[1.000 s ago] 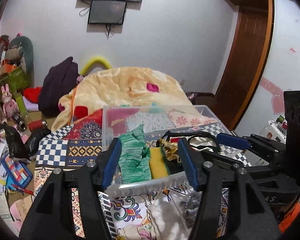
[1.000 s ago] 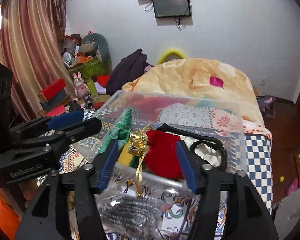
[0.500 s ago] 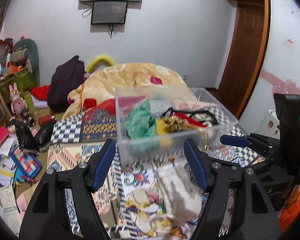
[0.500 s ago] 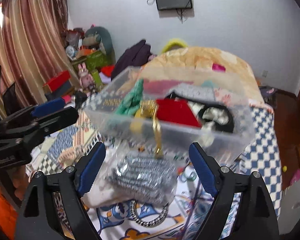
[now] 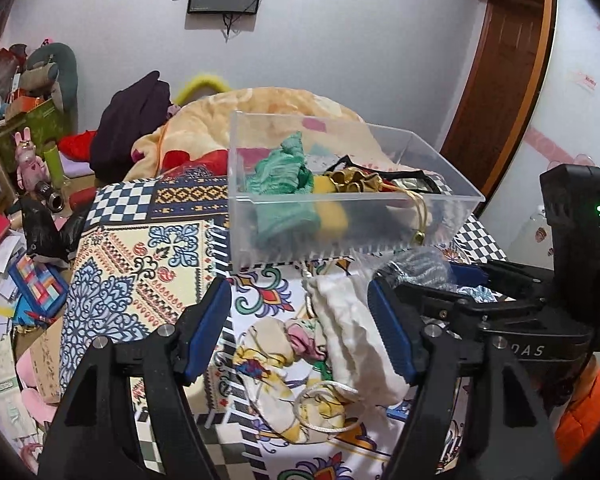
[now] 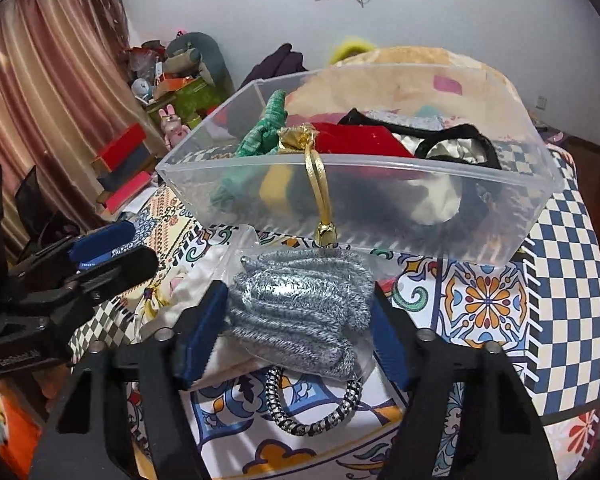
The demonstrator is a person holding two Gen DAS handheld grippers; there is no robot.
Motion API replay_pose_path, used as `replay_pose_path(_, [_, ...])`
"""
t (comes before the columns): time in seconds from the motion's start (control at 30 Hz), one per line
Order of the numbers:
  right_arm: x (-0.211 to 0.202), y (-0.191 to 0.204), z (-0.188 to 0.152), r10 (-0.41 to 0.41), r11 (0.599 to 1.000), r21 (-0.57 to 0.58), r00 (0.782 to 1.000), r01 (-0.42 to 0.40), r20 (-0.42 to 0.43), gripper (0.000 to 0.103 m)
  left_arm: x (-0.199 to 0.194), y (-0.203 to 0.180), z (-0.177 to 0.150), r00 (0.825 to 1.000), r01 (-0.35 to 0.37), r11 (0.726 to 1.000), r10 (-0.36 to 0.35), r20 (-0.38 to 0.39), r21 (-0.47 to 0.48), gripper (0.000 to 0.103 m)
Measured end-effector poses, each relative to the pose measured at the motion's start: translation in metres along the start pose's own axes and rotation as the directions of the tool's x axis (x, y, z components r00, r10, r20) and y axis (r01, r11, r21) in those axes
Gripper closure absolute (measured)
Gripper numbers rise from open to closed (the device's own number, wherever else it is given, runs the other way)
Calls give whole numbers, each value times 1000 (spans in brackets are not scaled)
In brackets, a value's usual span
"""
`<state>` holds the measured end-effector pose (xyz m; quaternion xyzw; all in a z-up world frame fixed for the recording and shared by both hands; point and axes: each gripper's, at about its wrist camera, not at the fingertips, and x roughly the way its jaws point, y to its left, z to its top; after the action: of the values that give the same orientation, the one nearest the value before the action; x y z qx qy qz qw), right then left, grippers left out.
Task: Organize soft objects
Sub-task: 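Grasp the bagged silver scrubber with the right gripper while the left gripper grasps the white cloth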
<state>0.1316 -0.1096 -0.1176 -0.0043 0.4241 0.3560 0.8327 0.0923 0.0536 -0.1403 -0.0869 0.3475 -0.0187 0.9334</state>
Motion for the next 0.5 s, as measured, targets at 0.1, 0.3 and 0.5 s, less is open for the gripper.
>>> replay_pose_path(0.1, [-5,2,-3,8,1000,-9,1000,-8,16,58,2,-5,0,1000,12,1000,-12,-3,10,33])
replay_pose_path(0.3, [-26,-5,-4,-31,1000,2,997,31,74,66,10,-18,-1,999,43,999,-42,-28,31,33])
replay_pose_path(0.5, [-49,-25,-10,-53,997,61,992,46,117,66,26,-27,-4,996,68,997,-65,-65,38,49])
